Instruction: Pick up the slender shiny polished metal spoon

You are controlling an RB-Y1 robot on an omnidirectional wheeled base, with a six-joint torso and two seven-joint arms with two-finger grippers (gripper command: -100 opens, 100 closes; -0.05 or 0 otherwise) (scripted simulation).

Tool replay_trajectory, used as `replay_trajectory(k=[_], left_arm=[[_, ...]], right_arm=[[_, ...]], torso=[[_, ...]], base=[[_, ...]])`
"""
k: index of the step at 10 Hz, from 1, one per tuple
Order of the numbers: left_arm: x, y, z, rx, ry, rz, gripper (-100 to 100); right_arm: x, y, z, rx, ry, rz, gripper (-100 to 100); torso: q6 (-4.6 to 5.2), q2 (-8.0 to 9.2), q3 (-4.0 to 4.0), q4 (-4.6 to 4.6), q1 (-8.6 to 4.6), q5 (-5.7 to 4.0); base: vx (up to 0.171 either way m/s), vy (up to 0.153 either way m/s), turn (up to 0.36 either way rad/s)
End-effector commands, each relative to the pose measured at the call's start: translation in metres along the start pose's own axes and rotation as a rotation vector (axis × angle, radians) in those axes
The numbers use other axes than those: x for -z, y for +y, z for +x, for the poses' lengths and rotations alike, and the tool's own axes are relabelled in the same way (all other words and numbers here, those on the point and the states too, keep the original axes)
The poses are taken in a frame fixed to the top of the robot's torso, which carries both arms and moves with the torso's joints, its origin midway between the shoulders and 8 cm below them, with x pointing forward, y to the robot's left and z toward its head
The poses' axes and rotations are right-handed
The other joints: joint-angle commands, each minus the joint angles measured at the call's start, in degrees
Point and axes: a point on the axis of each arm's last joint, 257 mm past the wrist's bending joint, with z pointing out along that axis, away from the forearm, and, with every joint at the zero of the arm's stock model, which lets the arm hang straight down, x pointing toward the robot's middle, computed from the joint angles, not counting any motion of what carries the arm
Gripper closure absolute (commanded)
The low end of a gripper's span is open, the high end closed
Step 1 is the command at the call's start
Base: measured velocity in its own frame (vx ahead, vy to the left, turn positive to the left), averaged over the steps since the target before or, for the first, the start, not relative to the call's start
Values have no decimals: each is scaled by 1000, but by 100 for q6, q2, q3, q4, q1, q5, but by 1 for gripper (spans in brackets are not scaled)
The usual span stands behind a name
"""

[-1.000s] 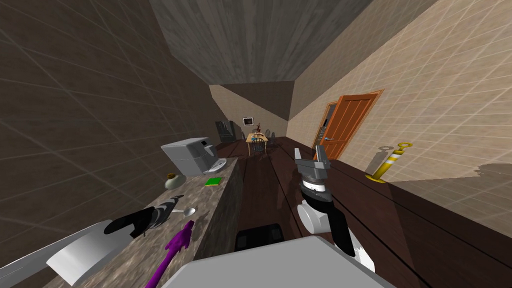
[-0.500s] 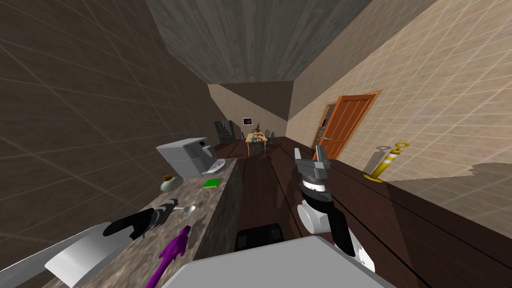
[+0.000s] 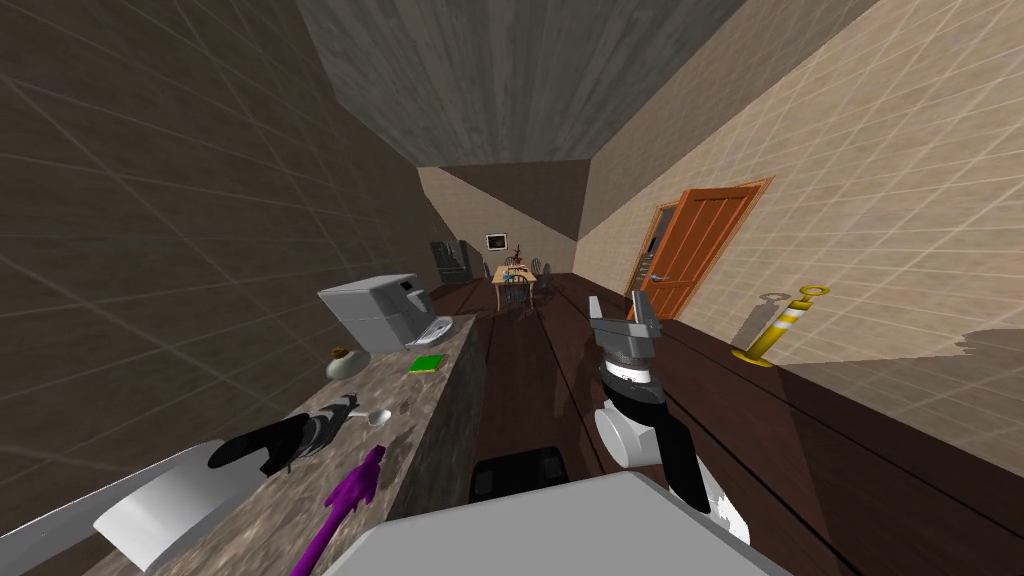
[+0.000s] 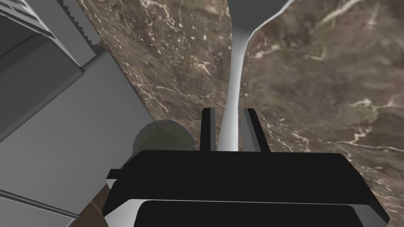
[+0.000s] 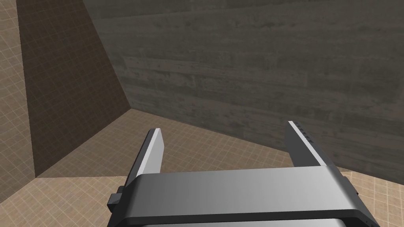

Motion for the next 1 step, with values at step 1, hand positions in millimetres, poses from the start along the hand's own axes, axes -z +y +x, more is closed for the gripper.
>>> replay_trajectory(k=[1], left_arm=[[0,0,0,0,0,0,0]], right_arm=[[0,0,0,0,0,0,0]], torso=[[0,0,0,0,0,0]], base=[[0,0,0]])
